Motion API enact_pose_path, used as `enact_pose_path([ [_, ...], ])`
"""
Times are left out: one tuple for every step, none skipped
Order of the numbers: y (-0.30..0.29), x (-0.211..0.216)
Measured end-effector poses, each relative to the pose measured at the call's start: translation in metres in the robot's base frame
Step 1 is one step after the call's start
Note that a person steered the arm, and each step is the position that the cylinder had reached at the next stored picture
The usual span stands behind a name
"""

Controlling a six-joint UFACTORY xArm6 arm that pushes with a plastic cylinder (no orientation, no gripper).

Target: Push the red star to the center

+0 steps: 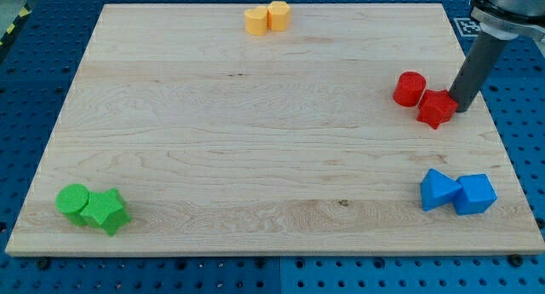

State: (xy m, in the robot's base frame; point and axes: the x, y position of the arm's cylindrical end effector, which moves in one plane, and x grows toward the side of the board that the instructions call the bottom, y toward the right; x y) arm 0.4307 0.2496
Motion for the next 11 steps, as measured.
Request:
enact_pose_path([
  [0.0,0.009],
  [-0.002,0.018],
  [-0.019,0.023],
  [-0.041,0.022],
  [-0.061,0.018],
  [-0.086,0.012],
  [-0.115,0.008],
  [-0.147,0.008],
  [-0.175,0.009],
  [-0.176,0.01],
  [-0.193,-0.003],
])
